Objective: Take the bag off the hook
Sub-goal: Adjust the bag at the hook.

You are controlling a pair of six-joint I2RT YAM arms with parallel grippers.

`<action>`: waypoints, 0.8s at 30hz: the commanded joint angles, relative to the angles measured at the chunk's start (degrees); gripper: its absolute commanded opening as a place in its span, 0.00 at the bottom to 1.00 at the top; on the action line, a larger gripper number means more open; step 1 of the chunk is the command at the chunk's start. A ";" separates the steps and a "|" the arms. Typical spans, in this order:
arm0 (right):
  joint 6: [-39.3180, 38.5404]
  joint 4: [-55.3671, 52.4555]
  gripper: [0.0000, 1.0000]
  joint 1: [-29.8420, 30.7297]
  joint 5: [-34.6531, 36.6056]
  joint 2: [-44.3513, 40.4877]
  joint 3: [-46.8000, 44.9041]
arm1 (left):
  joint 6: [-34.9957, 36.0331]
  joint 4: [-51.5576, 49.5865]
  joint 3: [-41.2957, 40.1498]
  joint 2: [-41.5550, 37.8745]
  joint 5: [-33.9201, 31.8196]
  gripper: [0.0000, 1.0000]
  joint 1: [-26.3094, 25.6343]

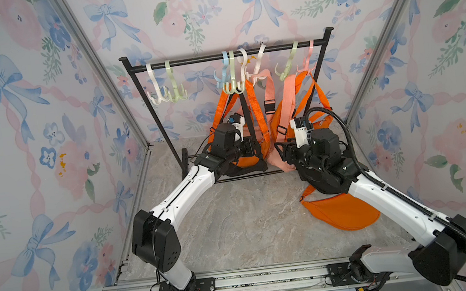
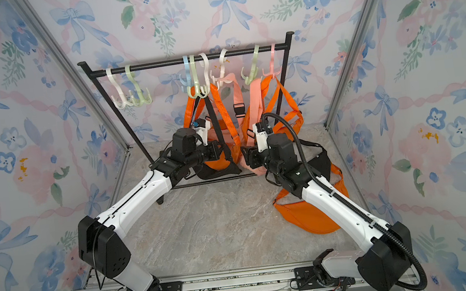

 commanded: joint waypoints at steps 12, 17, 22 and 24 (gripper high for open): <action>6.06 7.61 0.71 5.78 -6.82 17.79 22.43 | -1.23 2.75 -4.70 -9.56 8.07 0.05 0.10; 9.15 7.79 0.64 5.80 -10.53 22.64 26.20 | -1.78 4.18 -5.76 -10.56 9.95 0.05 0.06; 12.10 8.57 0.12 5.24 -15.65 25.25 28.16 | -1.76 4.22 -5.75 -10.54 11.41 0.06 0.04; 12.26 6.91 0.00 4.59 -16.46 25.08 28.59 | -0.98 4.19 -6.17 -11.34 10.53 0.10 0.07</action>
